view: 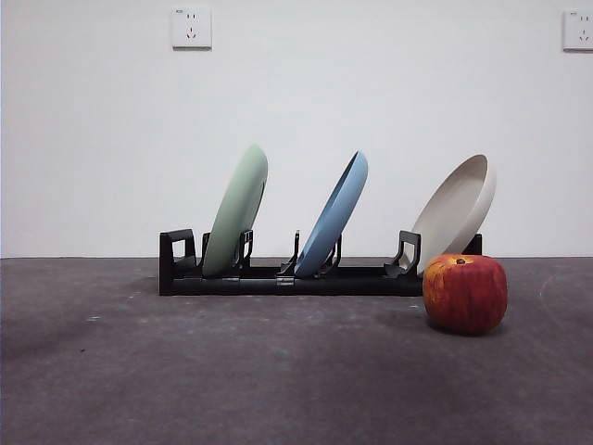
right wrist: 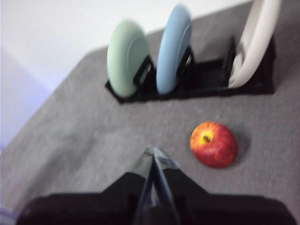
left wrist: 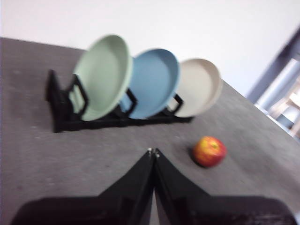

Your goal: Take the green plate from the plate rack,put the plate on the table,take the apple from the table,put the apple in the plate

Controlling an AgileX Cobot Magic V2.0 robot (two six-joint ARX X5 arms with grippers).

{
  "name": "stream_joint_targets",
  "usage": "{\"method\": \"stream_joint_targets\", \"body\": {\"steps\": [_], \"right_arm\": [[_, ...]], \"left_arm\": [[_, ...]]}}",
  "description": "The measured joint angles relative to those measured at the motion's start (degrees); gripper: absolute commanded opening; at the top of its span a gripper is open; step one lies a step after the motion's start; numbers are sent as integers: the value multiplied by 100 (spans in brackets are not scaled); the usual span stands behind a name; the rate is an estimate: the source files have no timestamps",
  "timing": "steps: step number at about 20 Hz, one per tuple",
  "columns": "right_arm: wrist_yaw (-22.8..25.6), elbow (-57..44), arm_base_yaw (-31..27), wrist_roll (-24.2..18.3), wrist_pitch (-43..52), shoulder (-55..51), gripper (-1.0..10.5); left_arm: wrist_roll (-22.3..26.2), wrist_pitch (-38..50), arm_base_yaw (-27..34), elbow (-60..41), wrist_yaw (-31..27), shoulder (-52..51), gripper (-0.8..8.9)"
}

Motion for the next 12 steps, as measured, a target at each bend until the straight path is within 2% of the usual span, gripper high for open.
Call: {"method": "stream_joint_targets", "body": {"steps": [6, 12], "right_arm": [[-9, 1141, 142, -951, -1423, 780, -12], [-7, 1818, 179, -1860, -2824, 1292, -12]], "left_arm": [[387, -785, 0, 713, 638, 575, -7], [957, -1794, 0, 1228, 861, 868, -7]]}}
